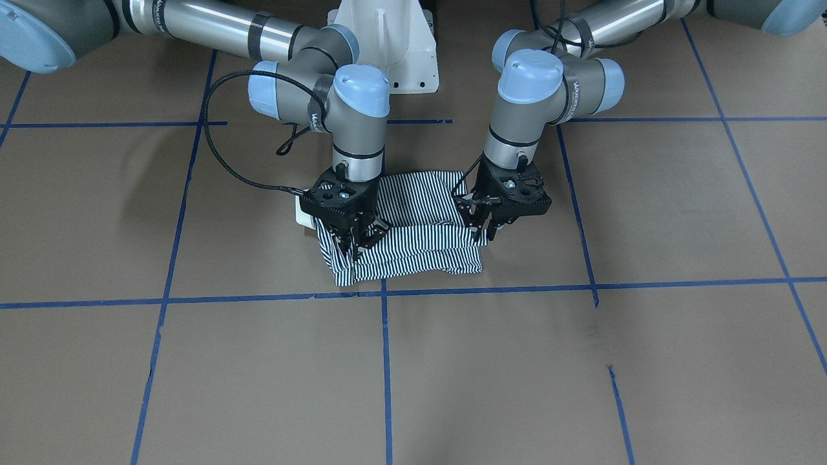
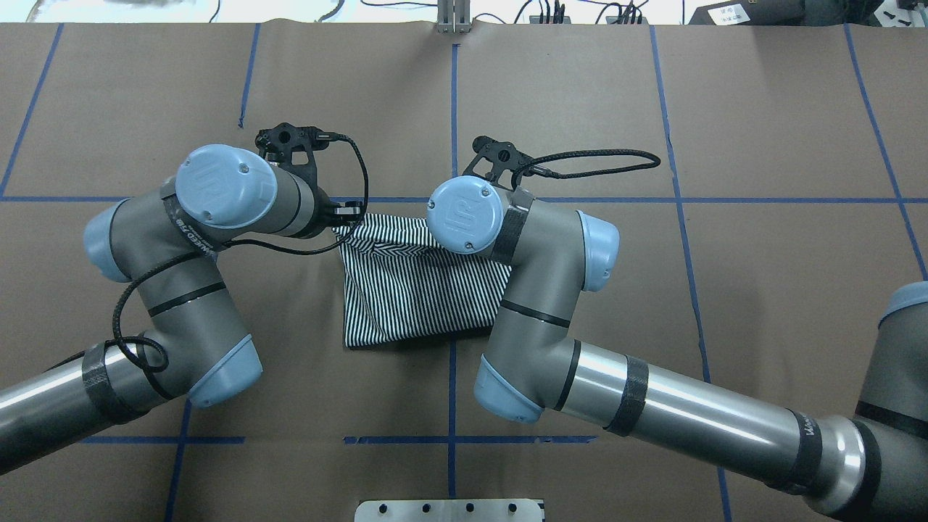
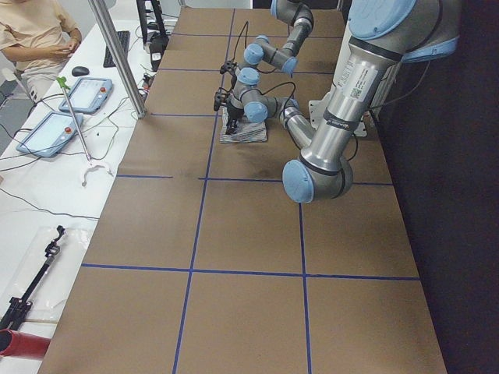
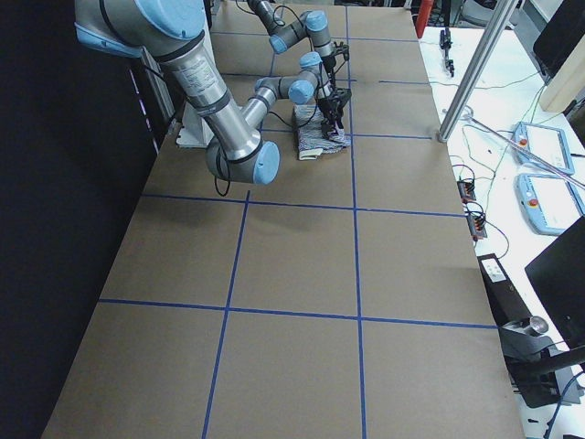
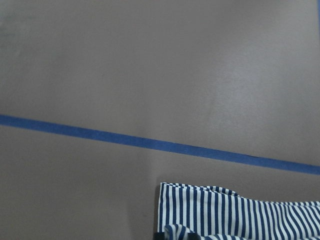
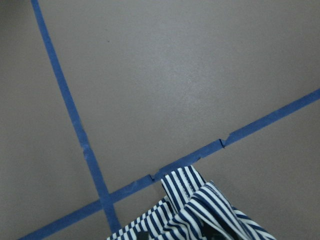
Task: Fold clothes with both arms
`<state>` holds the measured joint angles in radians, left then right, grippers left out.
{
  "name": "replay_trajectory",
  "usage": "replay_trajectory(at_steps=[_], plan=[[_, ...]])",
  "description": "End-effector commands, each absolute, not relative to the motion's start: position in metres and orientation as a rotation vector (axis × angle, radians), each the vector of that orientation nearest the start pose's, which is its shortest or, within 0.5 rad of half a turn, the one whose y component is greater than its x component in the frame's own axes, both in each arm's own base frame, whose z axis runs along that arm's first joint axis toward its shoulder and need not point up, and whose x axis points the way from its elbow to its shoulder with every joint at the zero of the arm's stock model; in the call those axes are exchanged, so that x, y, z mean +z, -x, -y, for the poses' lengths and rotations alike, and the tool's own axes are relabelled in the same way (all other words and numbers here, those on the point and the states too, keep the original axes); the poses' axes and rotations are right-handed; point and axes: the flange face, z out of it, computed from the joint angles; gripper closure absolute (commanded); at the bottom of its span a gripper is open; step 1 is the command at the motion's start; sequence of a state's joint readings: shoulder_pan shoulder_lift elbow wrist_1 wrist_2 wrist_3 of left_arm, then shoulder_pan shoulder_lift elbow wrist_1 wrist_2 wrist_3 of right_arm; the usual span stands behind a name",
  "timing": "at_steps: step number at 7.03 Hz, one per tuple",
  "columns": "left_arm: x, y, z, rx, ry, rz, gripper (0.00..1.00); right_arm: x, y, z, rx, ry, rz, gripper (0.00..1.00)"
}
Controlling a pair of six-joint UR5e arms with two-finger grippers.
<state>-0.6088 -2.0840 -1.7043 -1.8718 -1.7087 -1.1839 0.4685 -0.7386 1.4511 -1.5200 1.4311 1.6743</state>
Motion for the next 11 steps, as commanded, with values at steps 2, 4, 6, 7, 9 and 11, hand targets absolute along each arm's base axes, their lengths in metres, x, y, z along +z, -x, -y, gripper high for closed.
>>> replay_trajectory(at_steps=[2,4,6,7,9,11], plan=[[0.269,-0.464,0.477,-0.113,-0.366,-0.899,0.0,0.165,0.645,0.397,0.386,-0.372,0.758,0.0],[0.269,-0.464,0.477,-0.115,-0.366,-0.899,0.0,0.178,0.672,0.358,0.173,-0.46,0.692,0.0],[0.284,-0.424,0.484,-0.039,-0.378,-0.89,0.0,0.183,0.675,0.36,0.158,-0.466,0.677,0.0],[0.317,-0.38,0.48,0.01,-0.395,-0.849,0.0,0.18,0.675,0.36,0.159,-0.466,0.68,0.0],[0.334,-0.353,0.478,0.034,-0.416,-0.822,0.0,0.179,0.671,0.369,0.159,-0.476,0.677,0.0],[0.332,-0.354,0.478,0.028,-0.414,-0.826,0.0,0.191,0.668,0.402,0.181,-0.494,0.663,0.0]])
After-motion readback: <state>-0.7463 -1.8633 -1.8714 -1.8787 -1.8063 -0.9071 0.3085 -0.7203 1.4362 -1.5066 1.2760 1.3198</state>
